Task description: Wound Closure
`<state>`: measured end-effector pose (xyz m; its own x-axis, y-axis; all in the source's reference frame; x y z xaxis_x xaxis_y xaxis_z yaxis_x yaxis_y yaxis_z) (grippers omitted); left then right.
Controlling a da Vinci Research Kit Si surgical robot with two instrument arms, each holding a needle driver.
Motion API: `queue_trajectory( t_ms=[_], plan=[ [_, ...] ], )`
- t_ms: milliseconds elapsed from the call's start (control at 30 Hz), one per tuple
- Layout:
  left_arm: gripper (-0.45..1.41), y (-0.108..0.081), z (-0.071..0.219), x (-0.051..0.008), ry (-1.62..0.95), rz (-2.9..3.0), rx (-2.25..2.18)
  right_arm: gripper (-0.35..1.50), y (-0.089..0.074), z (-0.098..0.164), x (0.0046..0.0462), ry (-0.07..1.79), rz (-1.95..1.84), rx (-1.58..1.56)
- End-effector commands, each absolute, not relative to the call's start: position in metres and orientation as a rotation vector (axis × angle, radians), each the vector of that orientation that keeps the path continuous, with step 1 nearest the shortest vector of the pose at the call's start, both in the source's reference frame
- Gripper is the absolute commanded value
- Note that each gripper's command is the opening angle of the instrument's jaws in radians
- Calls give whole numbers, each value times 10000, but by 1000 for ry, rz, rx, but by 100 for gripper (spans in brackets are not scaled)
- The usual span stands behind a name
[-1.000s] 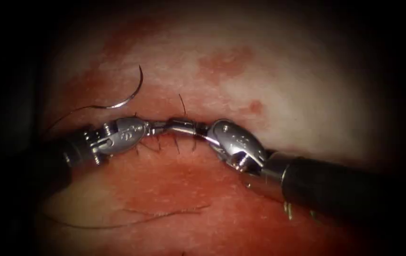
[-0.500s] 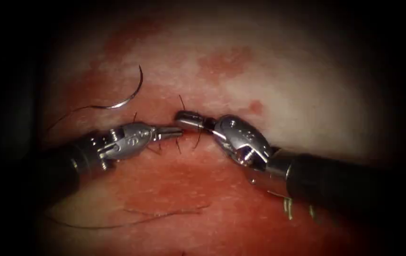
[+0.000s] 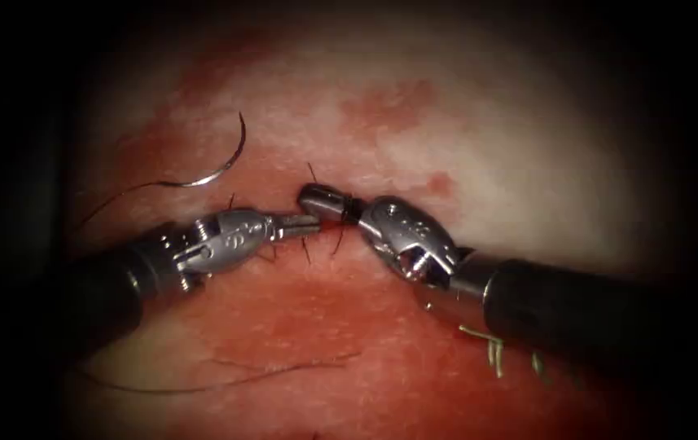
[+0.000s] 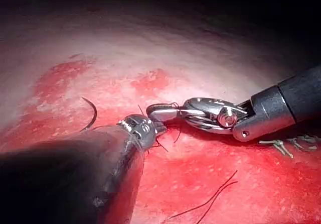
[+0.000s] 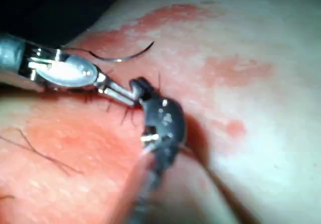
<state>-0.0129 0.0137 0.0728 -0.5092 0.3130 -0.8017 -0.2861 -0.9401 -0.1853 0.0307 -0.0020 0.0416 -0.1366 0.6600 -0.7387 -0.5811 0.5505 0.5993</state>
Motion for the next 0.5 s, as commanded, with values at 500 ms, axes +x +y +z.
queue_trajectory(
  t_ms=[500],
  plan=[
    [-45, 148, 739, -134, -44, 2463, -1323, 61, -21, 427, 320, 1280, 1093, 35]
  ],
)
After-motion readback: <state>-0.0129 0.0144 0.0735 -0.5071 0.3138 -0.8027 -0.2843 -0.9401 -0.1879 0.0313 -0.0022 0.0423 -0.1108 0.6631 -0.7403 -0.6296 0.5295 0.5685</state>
